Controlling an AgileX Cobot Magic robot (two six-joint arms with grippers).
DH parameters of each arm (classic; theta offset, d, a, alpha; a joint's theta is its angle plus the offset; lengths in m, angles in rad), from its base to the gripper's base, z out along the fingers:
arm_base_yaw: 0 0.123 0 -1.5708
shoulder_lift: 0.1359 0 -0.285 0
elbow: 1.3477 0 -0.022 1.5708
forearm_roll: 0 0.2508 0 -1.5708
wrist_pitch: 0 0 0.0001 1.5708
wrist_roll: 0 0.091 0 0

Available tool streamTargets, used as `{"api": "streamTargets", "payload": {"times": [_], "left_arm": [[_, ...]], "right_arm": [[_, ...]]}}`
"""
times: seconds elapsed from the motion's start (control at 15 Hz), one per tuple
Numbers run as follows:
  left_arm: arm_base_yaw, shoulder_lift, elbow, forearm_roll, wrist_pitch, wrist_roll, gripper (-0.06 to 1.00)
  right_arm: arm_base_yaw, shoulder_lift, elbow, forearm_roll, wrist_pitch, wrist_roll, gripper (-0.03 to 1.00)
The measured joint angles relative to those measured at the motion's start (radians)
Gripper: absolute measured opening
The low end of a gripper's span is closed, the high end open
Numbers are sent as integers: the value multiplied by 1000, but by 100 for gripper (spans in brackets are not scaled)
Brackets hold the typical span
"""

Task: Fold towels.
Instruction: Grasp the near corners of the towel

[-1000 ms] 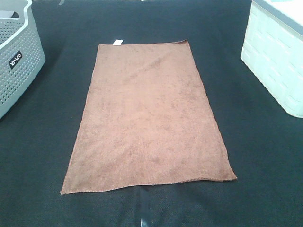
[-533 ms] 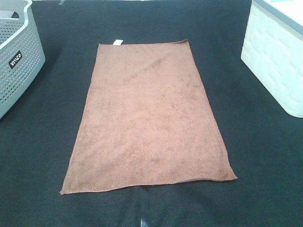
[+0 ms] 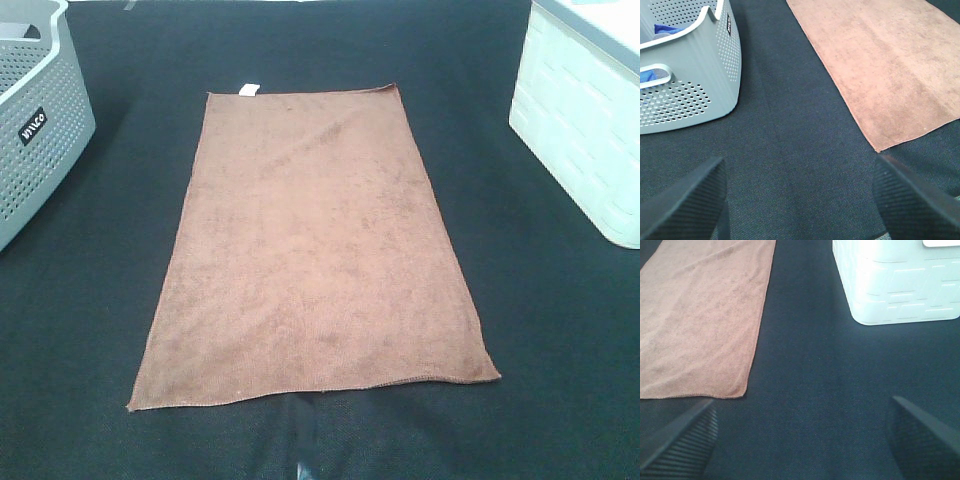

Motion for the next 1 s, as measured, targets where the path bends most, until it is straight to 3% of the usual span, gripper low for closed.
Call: {"api": "streamTargets", "payload": {"times": [1.0], "left_arm": [[0,0,0,0,0,0,76]], "right_arm": [[0,0,0,0,0,0,85]]}}
